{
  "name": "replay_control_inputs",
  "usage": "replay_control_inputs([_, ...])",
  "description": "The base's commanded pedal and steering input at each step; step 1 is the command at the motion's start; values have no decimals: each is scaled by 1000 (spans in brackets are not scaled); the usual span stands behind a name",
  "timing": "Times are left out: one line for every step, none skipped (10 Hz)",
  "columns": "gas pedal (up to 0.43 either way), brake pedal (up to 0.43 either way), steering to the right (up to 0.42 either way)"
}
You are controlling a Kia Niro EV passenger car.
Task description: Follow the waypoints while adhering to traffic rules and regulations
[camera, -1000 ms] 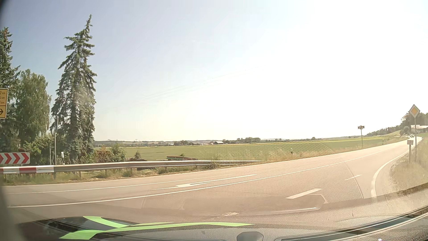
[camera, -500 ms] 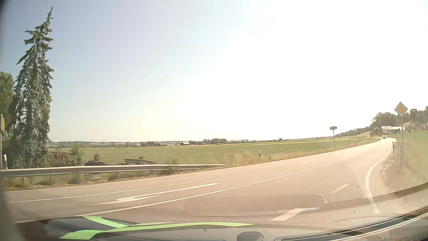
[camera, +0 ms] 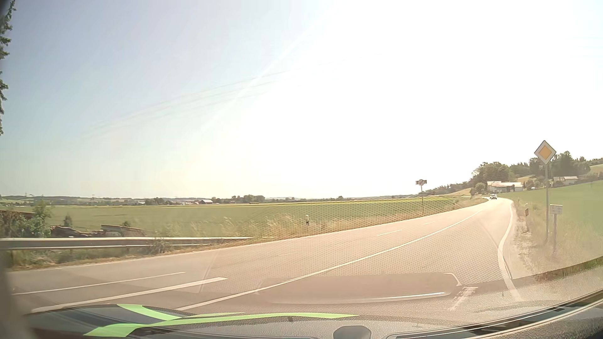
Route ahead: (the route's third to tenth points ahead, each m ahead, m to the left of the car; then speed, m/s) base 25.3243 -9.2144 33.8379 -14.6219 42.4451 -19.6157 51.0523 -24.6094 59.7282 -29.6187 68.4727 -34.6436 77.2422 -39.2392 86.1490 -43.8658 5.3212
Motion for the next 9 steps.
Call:
replay_control_inputs([350, 0, 244])
replay_control_inputs([350, 0, 232])
replay_control_inputs([350, 0, 228])
replay_control_inputs([358, 0, 228])
replay_control_inputs([358, 0, 227])
replay_control_inputs([370, 0, 223])
replay_control_inputs([378, 0, 211])
replay_control_inputs([390, 0, 195])
replay_control_inputs([409, 0, 179])
